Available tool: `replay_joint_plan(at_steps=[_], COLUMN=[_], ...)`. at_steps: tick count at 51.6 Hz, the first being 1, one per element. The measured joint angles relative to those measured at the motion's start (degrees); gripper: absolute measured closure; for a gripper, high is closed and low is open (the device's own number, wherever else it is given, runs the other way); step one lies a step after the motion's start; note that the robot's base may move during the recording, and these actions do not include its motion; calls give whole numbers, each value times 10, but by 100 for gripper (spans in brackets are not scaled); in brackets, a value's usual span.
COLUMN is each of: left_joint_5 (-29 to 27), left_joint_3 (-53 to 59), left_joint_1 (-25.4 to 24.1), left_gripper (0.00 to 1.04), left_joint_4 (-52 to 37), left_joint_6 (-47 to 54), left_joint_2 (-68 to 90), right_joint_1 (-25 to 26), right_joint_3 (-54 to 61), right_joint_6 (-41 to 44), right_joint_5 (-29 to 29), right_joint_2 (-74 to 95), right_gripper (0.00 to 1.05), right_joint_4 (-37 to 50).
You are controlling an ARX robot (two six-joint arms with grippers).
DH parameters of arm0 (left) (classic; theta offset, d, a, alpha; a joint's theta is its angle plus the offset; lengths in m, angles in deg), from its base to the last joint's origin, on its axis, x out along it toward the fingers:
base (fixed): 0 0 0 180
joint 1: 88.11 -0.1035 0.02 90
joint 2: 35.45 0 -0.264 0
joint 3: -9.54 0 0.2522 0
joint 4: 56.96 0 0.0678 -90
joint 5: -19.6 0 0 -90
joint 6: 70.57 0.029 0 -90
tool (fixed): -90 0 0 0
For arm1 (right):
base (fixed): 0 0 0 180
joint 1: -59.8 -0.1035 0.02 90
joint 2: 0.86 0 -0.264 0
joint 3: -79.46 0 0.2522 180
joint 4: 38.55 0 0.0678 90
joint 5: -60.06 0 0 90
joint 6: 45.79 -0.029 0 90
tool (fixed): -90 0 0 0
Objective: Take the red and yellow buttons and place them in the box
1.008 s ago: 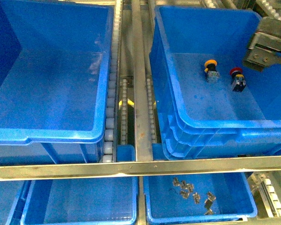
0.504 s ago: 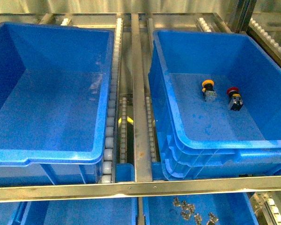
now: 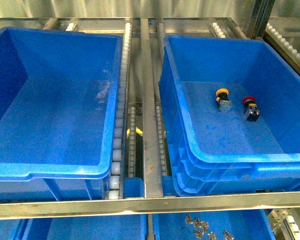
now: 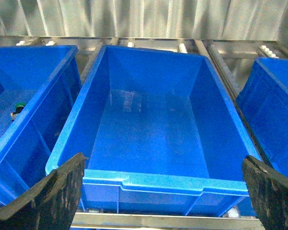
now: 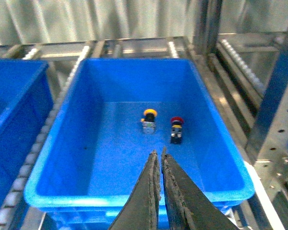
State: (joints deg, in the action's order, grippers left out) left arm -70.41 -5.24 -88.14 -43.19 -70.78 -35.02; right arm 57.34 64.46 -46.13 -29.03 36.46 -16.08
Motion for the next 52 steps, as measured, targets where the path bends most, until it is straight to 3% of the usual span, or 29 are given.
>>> replay_joint_plan(at_steps=[7, 52], left_joint_5=[0, 0], left_joint_3=[0, 0], left_joint_1=[0, 0], left_gripper=[8, 8], left_joint_4=[0, 0], left_joint_6=[0, 0], left_joint_2=[0, 0], right_joint_1=[22, 23], right_joint_3=[0, 1], right_joint_6=[0, 0], right_joint_5=[-6, -8], right_joint_2=[-51, -265], right_gripper=[102, 102], right_joint_4=[-47, -253])
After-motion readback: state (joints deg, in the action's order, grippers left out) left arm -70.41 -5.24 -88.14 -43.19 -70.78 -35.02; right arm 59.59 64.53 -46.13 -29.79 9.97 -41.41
